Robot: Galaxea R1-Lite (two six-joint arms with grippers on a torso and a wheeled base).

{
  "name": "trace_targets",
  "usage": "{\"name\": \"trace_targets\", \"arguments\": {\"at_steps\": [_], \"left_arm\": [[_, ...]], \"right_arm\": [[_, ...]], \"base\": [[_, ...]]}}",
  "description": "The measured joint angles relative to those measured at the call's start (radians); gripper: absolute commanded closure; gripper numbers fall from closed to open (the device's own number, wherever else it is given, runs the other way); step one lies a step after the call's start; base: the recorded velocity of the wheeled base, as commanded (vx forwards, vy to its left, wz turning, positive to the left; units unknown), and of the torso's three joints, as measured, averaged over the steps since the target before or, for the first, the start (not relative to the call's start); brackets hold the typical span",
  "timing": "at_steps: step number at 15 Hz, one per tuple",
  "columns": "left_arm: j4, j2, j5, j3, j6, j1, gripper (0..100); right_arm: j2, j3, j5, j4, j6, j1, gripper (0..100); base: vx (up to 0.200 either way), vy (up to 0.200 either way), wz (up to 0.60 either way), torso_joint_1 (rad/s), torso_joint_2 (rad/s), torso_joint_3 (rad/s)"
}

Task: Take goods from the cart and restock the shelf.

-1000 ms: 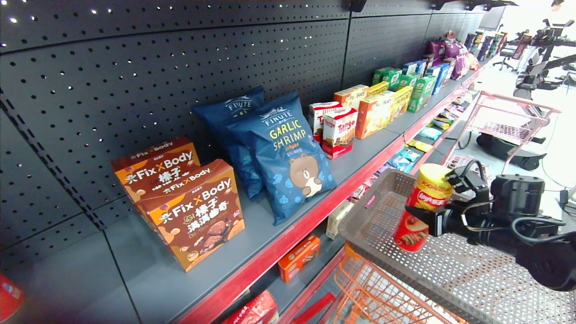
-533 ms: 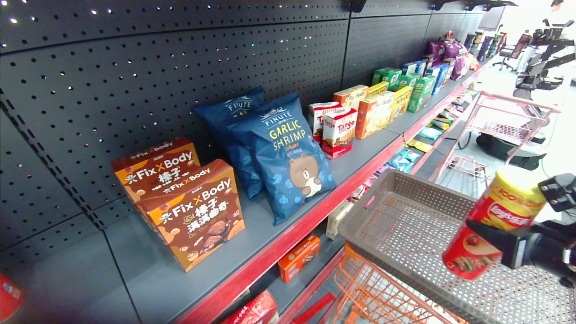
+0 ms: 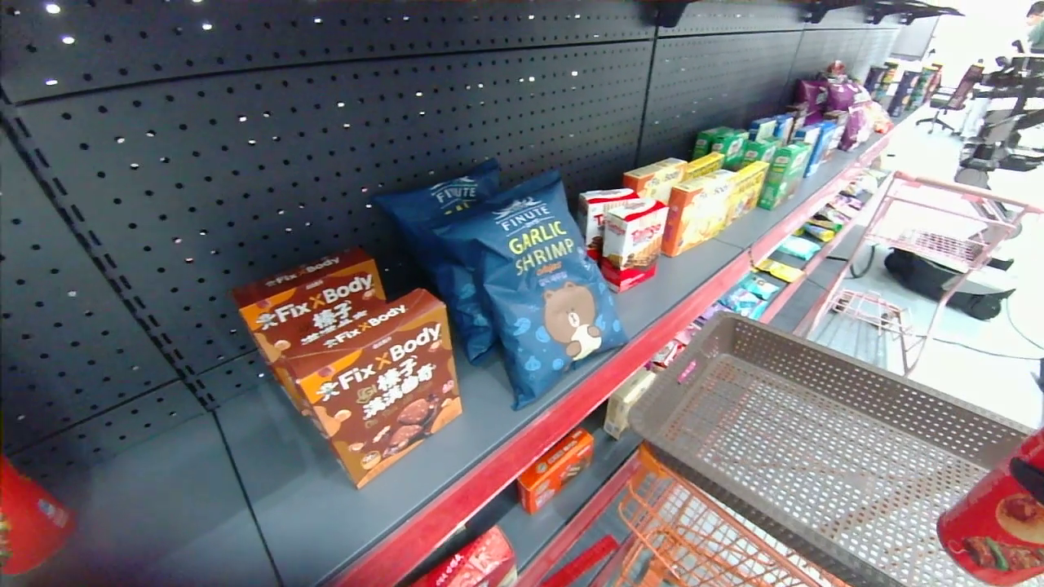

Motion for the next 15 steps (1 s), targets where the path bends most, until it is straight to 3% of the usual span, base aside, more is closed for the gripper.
{"name": "trace_targets", "arguments": {"at_steps": [5,13,15], "left_arm": [[0.001,0.000,0.000,0.000,0.000,-0.001,0],[0.000,0.000,0.000,0.000,0.000,-0.001,0],[0.001,0.000,0.000,0.000,0.000,-0.001,0]], "right_arm": [[-0.085,0.001,0.001,0.016,-0.002,0.037,100],[-0.137,0.032,0.000,0.019,-0.002,0.025,100],[-0.143,0.043,-0.001,0.020,-0.003,0.020,100]], "base": [[0.000,0.000,0.60,0.002,0.00,0.002],[0.000,0.000,0.60,0.000,0.00,0.003],[0.000,0.000,0.00,0.000,0.00,0.000]]}}
